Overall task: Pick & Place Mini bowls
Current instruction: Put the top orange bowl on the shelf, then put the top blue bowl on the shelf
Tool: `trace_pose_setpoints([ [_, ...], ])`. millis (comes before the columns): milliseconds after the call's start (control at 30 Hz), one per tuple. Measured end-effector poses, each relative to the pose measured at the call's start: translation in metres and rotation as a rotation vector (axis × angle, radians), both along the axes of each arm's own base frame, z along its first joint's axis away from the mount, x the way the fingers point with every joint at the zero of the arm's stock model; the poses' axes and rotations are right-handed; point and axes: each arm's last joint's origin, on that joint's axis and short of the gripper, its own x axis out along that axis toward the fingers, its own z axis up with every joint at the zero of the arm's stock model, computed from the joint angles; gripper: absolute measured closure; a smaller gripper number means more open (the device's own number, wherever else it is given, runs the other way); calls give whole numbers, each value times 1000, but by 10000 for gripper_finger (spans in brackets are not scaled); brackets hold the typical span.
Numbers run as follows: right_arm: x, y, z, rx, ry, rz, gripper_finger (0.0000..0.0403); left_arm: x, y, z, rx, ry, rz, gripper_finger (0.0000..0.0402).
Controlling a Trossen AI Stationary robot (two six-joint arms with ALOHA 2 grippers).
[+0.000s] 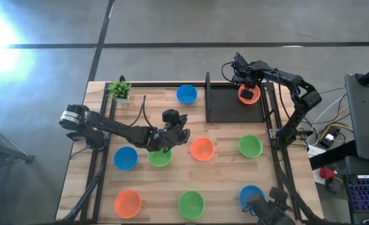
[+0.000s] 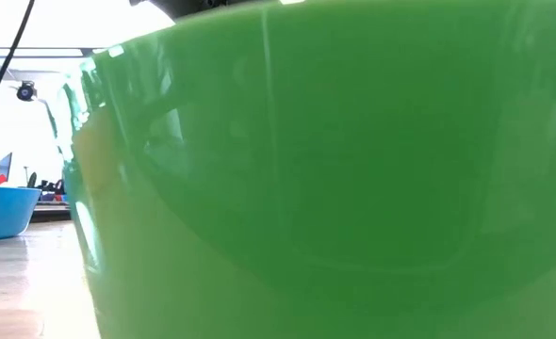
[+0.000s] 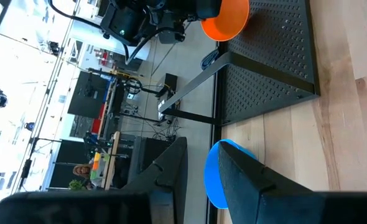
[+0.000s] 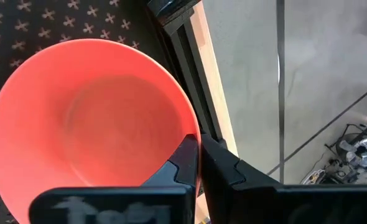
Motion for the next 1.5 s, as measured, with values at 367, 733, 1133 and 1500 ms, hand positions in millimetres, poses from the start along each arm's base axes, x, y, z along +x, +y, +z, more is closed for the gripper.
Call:
trace_pose_setpoints([
  [367,0,0,0,-6,11,9,393,0,0,0,-2,-3,1,312],
  [733,0,-1,1,-25,48,18,329,0,0,0,-3,-3,1,312],
  [1133,-2,1,3,-60,-3,-93,328,0,0,0,-24,-27,9,312],
  [1500,-6,34,53,-89,-250,-120,350,-4,14,8,-131,-125,35,312],
])
